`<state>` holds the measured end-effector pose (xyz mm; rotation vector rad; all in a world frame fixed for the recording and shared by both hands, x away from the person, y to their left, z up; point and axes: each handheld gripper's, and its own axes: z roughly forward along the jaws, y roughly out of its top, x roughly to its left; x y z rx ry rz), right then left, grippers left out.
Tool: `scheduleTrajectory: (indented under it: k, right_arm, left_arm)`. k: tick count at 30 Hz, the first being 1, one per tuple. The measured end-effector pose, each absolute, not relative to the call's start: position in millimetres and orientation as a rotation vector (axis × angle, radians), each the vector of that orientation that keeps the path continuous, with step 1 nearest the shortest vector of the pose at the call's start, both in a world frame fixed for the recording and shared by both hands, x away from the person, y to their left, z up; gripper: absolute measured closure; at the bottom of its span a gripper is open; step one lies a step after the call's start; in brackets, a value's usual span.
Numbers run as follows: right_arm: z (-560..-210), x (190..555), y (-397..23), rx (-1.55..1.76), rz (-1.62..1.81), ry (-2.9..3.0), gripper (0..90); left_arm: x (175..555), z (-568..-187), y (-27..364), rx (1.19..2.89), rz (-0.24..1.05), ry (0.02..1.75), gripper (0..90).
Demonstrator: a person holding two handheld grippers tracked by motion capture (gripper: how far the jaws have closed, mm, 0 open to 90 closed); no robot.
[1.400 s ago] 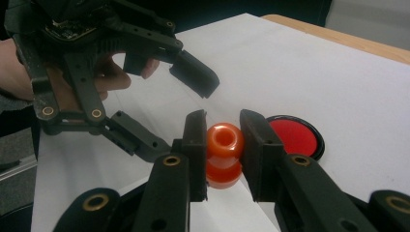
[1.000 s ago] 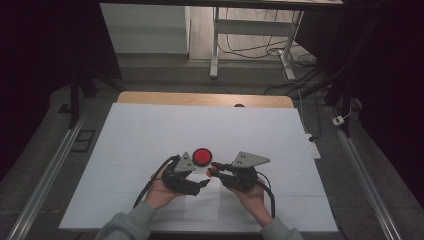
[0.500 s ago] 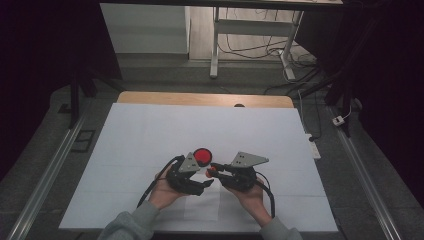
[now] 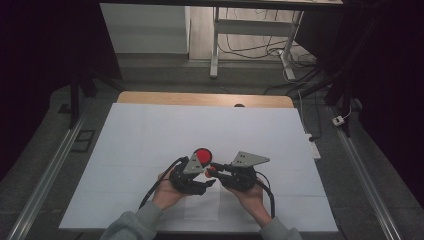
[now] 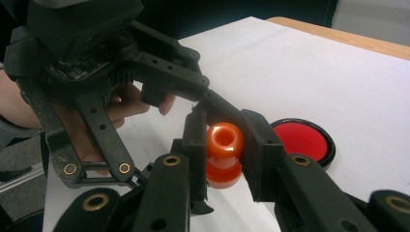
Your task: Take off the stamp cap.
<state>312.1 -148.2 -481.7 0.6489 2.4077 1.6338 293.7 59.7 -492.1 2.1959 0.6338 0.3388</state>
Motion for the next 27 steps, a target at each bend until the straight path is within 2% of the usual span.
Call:
scheduleTrajectory:
  k: [27]
  right_arm:
    - [-482.5, 312.7, -148.7, 0.653, 1.635, 2.407, 72.9]
  left_arm:
    - [295.8, -494.6, 59.1, 2.219, 0.315, 0.612, 63.7]
